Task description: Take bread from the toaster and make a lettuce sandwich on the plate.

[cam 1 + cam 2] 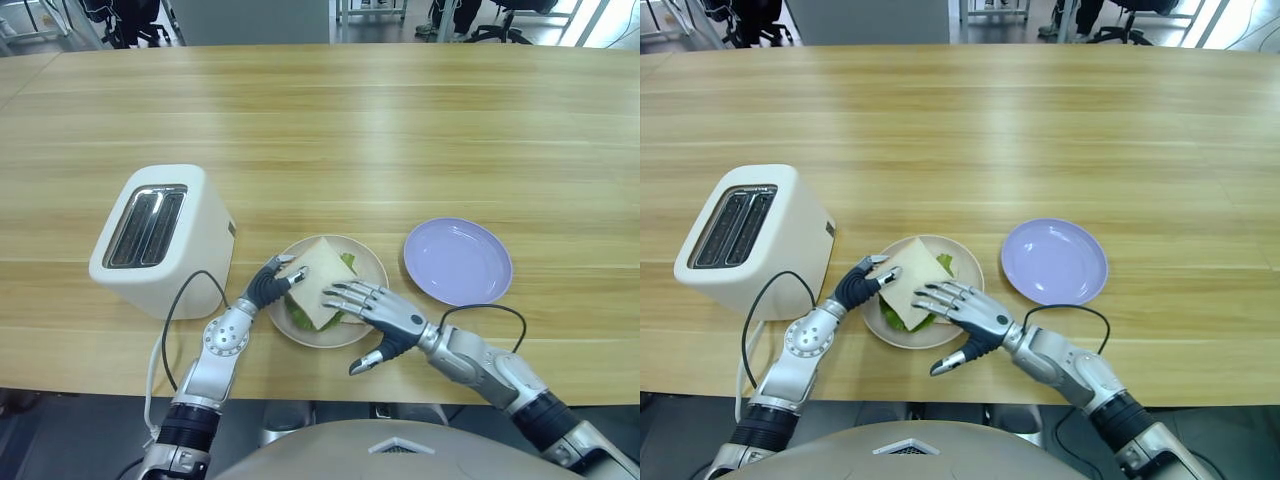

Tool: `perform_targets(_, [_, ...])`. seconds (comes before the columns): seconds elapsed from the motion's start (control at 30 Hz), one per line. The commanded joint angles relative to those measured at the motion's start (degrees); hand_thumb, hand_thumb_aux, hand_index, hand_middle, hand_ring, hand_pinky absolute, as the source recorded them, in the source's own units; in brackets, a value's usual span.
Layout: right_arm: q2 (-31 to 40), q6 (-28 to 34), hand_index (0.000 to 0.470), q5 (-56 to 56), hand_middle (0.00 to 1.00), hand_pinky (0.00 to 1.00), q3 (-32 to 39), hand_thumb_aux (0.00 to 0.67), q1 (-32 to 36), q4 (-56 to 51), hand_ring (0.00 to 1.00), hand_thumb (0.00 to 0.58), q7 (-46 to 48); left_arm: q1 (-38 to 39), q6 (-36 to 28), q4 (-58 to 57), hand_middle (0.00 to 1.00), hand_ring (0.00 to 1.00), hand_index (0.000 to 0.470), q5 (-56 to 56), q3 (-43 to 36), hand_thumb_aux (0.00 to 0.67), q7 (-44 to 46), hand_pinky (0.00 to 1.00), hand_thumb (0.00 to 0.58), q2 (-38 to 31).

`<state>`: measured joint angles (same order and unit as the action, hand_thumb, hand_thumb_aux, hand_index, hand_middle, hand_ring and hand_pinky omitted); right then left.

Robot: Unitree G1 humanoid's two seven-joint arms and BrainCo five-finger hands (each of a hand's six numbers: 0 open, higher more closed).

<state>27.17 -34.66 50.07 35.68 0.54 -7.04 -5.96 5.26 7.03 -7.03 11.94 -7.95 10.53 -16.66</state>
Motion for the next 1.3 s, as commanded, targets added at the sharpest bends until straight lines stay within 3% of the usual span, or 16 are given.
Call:
perform_targets(0.03, [-0.1, -0.4, 0.0, 2.4, 0.0, 0.0, 2.0, 0.0, 1.0, -3.3, 0.0, 0.0, 1.3, -1.0, 0.3, -5.4, 1.0, 1.0, 0.46, 2.9, -1.6, 0.67, -2.1, 1.0, 0.58, 0.6])
perform_targets(0.43, [-0.3, 2.9, 0.0, 3.9, 0.0, 0.0, 1.0, 0.0, 1.3, -2.8, 0.0, 0.0, 2.3, -6.2, 2.3, -11.6, 1.0, 1.0, 0.46, 15.7, -10.9, 0.67, -3.6, 1.0, 0.58, -0.6])
perform_targets(0.47, [-0.4, 3.2, 0.0, 3.8, 0.0, 0.0, 1.0, 0.0, 1.3, -2.8, 0.0, 0.0, 2.7, -6.4, 2.1, -11.9, 1.0, 1.0, 0.0, 17.5, -11.3, 0.0, -4.6, 1.0, 0.0, -1.1])
perform_targets(0.63, [-0.5, 6.2, 0.0, 3.3, 0.0, 0.0, 1.3, 0.0, 1.4, -5.2, 0.0, 0.0, 6.9, -7.7, 1.2, -6.6, 1.0, 1.0, 0.0, 28.1, -8.2, 0.0, -19.9, 1.0, 0.0, -4.5])
perform_targets(0.67, [-0.4, 6.9, 0.0, 3.1, 0.0, 0.0, 1.3, 0.0, 1.5, -6.1, 0.0, 0.0, 8.2, -7.5, 1.5, -3.8, 0.8, 0.8, 0.0, 29.8, -6.8, 0.0, -23.2, 0.8, 0.0, -5.5])
perform_targets(0.77, [0.1, 8.5, 0.0, 2.8, 0.0, 0.0, 1.9, 0.0, 1.6, -8.0, 0.0, 0.0, 11.5, -6.6, 1.5, 2.6, 0.74, 0.74, 0.0, 33.4, -3.6, 0.0, -30.1, 0.74, 0.0, -7.6])
perform_targets(0.8, [0.3, 9.1, 0.0, 2.4, 0.0, 0.0, 2.1, 0.0, 1.5, -8.7, 0.0, 0.0, 13.3, -6.0, 1.8, 5.2, 0.36, 0.36, 0.0, 33.6, -1.6, 0.0, -32.3, 0.36, 0.0, -8.1])
perform_targets(0.87, [0.8, 9.7, 0.0, 2.4, 0.0, 0.0, 2.6, 0.0, 1.5, -9.2, 0.0, 0.0, 15.1, -4.8, 3.3, 9.9, 0.0, 0.0, 0.0, 33.3, 1.9, 0.0, -35.8, 0.0, 0.0, -9.3])
perform_targets(1.0, [0.4, 9.7, 0.0, 0.6, 0.0, 0.0, 1.6, 0.0, 1.4, -8.5, 0.0, 0.0, 14.5, -1.6, 8.3, 16.5, 0.0, 0.0, 0.0, 29.0, 8.0, 0.0, -39.7, 0.0, 0.0, -9.3])
perform_targets(1.03, [0.1, 9.5, 0.085, -0.3, 0.0, 0.0, 1.2, 0.123, 1.4, -8.3, 0.0, 0.194, 14.0, -1.0, 9.3, 17.6, 0.0, 0.0, 0.0, 28.0, 9.0, 0.0, -40.4, 0.0, 0.0, -8.9])
perform_targets(1.07, [-0.2, 9.2, 0.244, -1.0, 0.0, 0.0, 0.5, 0.355, 1.5, -7.9, 0.0, 0.452, 12.6, -0.1, 11.0, 18.7, 0.0, 0.0, 0.0, 26.5, 9.9, 0.0, -40.7, 0.0, 0.0, -8.5])
perform_targets(1.1, [-0.7, 8.7, 0.272, -2.4, 0.0, 0.0, -0.4, 0.397, 1.6, -7.7, 0.0, 0.484, 11.3, 0.6, 12.5, 19.6, 0.0, 0.0, 0.162, 25.0, 10.8, 0.236, -41.1, 0.0, 0.337, -7.8])
perform_targets(1.13, [-1.2, 7.9, 0.46, -3.7, 0.0, 0.0, -1.1, 0.67, 1.7, -7.5, 0.0, 0.58, 10.3, 1.3, 13.9, 20.3, 0.0, 0.0, 0.46, 23.6, 11.3, 0.67, -41.2, 0.0, 0.58, -7.3])
perform_targets(1.3, [-4.0, 2.4, 0.46, -12.4, 0.0, 0.0, -6.3, 0.67, 1.8, -3.8, 0.0, 0.58, 4.2, 3.7, 21.0, 21.0, 0.0, 0.0, 0.46, 19.1, 9.9, 0.67, -38.0, 0.0, 0.58, -6.1])
